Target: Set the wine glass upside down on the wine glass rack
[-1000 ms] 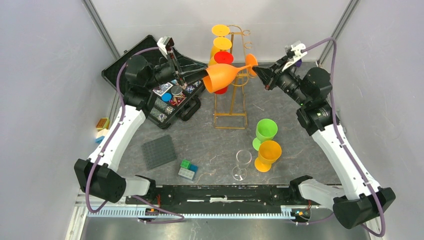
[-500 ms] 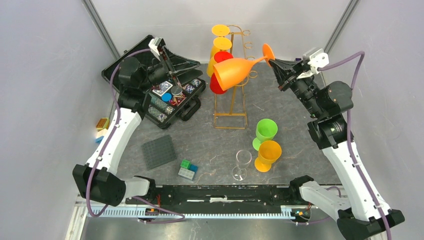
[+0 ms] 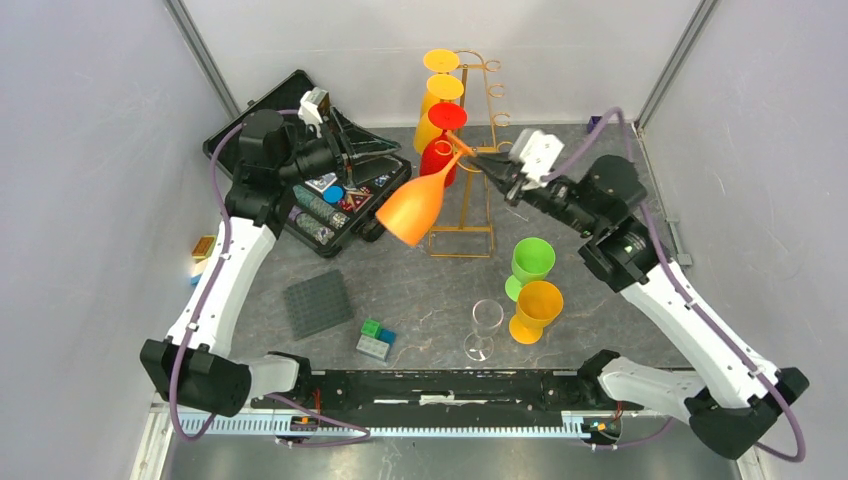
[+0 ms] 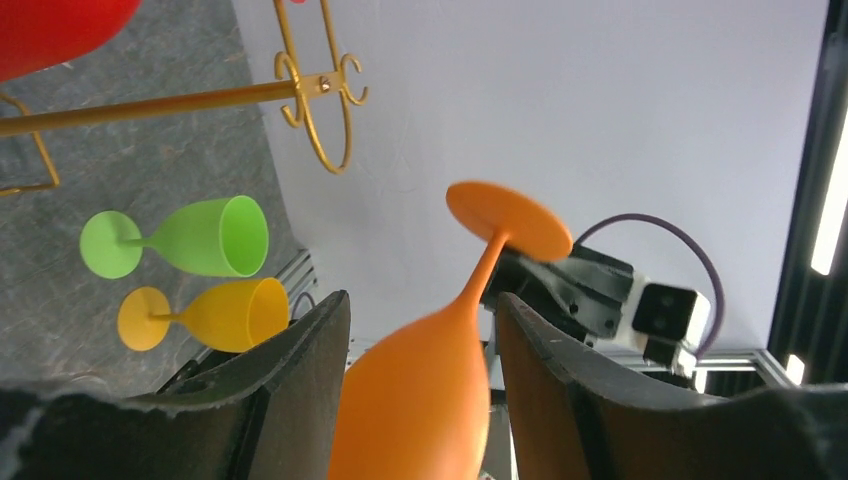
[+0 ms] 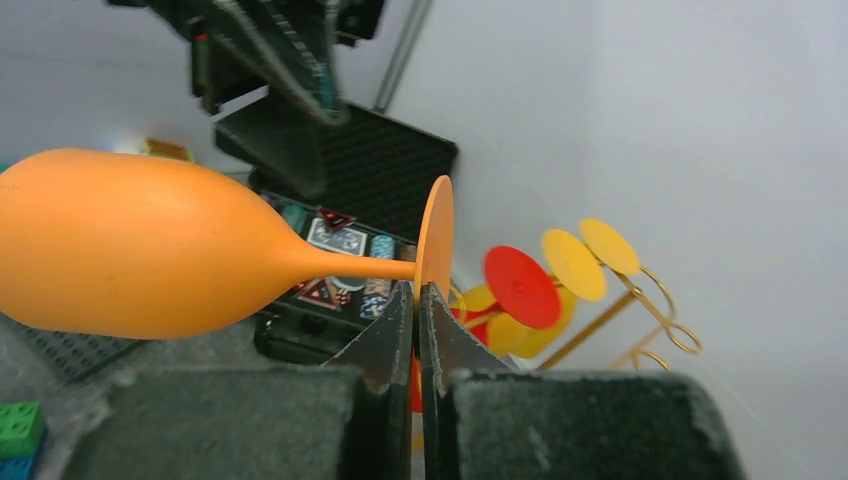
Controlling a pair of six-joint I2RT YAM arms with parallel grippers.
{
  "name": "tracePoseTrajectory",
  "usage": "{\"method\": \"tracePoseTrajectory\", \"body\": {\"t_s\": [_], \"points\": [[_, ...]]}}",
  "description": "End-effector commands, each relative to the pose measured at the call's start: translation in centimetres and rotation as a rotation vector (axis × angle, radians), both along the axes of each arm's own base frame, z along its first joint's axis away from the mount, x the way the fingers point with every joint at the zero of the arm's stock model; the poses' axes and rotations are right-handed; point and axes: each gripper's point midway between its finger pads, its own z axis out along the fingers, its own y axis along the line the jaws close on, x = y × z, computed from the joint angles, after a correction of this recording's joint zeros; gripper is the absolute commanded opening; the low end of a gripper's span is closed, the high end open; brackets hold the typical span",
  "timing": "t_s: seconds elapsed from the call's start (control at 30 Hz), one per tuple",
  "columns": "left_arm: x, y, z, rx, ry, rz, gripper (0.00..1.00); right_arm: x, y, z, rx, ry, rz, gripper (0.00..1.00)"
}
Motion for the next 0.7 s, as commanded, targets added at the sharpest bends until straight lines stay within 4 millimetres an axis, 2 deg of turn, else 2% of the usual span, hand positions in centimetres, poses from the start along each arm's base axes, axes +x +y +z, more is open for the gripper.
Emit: {"method": "tracePoseTrajectory", "body": {"t_s": [0.0, 0.17, 0.37, 0.67], "points": [[-1.3, 0.8, 0.8, 0.075, -0.081, 0.009, 0.61, -1.8, 2.3, 1.1, -0.100, -0.132, 0.041, 0.00], [-1.7, 0.8, 0.5, 0.077, -0.067, 0.005, 0.60, -3.1, 4.5, -1.1, -0.244, -0.225, 0.022, 0.00], [-2.3, 0.7, 0.1, 0.067, -0.044, -0.022, 0.57, -4.0, 5.4, -3.0, -0.409, -0.362, -0.050, 0.00], [-4.9, 0.0, -1.3, 0.049, 0.028, -0.152, 0.52, -6.0, 6.5, -4.8, -0.596, -0.563, -0.136, 0.00]]}}
